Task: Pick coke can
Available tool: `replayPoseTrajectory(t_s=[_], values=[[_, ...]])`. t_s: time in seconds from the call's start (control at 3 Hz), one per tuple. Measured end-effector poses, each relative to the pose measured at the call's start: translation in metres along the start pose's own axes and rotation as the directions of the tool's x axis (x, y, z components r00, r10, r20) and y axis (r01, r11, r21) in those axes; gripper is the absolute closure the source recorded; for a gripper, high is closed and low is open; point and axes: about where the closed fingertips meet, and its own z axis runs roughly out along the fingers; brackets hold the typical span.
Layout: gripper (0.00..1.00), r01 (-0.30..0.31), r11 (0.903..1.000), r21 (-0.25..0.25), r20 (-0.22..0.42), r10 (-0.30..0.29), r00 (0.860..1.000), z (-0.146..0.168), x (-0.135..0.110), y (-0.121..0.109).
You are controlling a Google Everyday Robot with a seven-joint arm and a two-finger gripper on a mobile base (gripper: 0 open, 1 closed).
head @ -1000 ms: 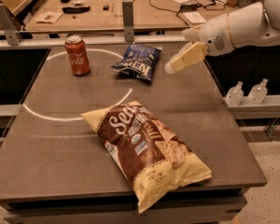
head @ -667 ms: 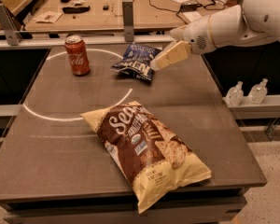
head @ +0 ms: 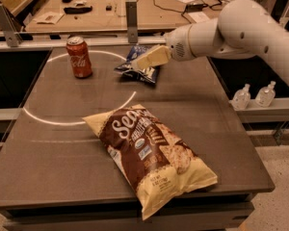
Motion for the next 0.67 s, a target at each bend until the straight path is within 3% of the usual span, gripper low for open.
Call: replayPoseTrajectory(t_s=[0.33, 0.67], values=[[0.0, 0.016, 0.9988, 0.045, 0.039, -0.018, 0.999, 0.023, -0.007, 0.003], [0.0, 0.069, 0.9974, 0.021, 0.078, -0.071, 0.994, 0.046, -0.022, 0.018]])
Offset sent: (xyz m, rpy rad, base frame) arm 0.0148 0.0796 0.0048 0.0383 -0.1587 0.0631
